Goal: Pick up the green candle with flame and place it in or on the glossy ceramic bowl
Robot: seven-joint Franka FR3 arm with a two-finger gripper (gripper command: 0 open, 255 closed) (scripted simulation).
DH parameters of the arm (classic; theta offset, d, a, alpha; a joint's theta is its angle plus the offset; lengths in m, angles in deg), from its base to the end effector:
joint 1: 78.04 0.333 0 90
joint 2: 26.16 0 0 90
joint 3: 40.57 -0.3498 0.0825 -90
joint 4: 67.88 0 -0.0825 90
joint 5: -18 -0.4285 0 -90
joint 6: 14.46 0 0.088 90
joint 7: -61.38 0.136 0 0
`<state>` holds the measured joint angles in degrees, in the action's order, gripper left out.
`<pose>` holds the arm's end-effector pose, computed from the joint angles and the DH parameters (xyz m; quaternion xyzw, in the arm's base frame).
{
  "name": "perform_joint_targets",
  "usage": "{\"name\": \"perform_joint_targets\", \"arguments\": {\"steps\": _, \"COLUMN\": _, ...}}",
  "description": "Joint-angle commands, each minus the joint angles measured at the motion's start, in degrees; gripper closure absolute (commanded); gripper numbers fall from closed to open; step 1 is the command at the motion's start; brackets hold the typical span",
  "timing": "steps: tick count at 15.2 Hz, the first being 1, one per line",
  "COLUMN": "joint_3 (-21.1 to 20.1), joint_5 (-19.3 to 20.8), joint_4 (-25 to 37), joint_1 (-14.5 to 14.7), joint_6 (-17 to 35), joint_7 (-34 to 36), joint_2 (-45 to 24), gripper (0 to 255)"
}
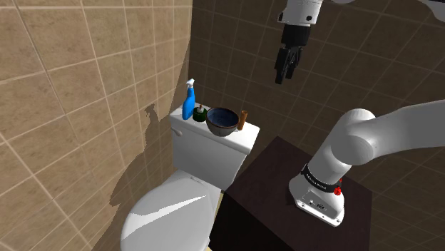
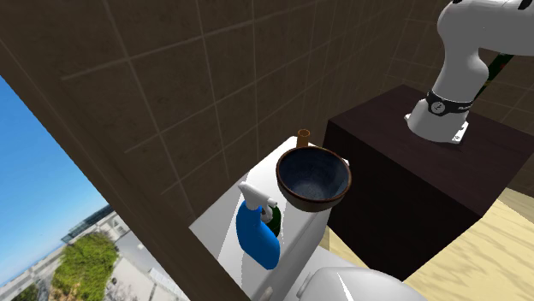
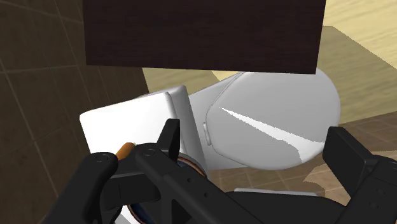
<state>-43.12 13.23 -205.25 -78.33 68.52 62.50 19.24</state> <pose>0.3051 0.0272 0.5569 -0.9966 -0.0039 0.0791 0.0240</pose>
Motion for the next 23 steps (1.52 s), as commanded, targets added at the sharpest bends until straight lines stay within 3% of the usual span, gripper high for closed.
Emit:
{"name": "perform_joint_targets", "arguments": {"steps": 1, "joint_3": 0.0, "joint_5": 0.0, "joint_4": 0.0, "joint_1": 0.0, "joint_6": 0.0, "joint_7": 0.0, "joint_2": 0.0, "gripper": 0}}
{"name": "perform_joint_targets", "arguments": {"steps": 12, "joint_3": 0.8, "joint_5": 1.9, "joint_4": -4.0, "joint_1": -1.4, "joint_6": 23.1, "joint_7": -2.8, "joint_2": -16.8, "gripper": 0}}
{"name": "perform_joint_targets", "arguments": {"steps": 23, "joint_3": 1.6, "joint_5": 3.4, "joint_4": 2.3, "joint_1": -2.5, "joint_6": 42.1, "joint_7": -4.6, "joint_2": -39.7, "gripper": 0}}
